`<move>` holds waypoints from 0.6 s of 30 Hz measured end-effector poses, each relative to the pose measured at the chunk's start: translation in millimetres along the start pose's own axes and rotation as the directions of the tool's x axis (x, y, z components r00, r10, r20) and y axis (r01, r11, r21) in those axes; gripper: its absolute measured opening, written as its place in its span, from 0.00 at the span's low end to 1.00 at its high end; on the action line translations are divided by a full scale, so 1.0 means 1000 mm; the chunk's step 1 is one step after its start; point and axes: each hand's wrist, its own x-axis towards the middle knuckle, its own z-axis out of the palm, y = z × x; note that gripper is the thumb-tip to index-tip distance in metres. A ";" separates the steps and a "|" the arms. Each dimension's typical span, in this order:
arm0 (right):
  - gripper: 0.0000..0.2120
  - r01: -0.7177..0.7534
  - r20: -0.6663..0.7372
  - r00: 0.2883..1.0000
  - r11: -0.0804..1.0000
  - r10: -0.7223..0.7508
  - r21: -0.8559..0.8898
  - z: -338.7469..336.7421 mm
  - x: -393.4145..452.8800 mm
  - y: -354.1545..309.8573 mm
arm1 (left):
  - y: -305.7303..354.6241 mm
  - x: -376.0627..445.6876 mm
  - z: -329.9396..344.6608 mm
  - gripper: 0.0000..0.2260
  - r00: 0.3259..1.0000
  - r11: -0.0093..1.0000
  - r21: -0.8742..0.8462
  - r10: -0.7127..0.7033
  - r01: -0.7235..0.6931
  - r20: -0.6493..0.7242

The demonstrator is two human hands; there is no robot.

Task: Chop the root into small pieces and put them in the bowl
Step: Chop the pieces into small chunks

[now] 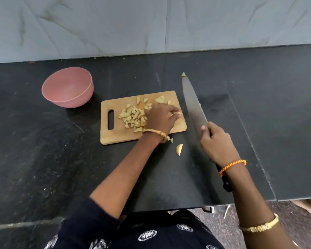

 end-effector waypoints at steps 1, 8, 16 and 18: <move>0.15 0.016 0.020 1.000 1.000 -0.015 -0.015 0.002 -0.004 -0.001 | -0.007 -0.009 -0.007 0.09 0.999 0.999 -0.031 -0.033 0.033 -0.022; 0.10 0.157 0.161 0.979 0.970 -0.128 -0.186 0.035 -0.042 0.000 | -0.042 -0.047 -0.010 0.07 0.984 0.990 0.013 -0.135 0.138 -0.113; 0.09 0.146 0.117 0.987 0.923 -0.111 -0.355 0.047 -0.035 -0.009 | -0.040 -0.040 -0.008 0.09 0.964 0.970 -0.026 -0.244 0.243 -0.107; 0.09 0.158 0.117 0.986 0.906 -0.121 -0.393 0.048 -0.030 -0.013 | -0.040 -0.037 -0.009 0.08 0.964 0.970 -0.064 -0.241 0.235 -0.113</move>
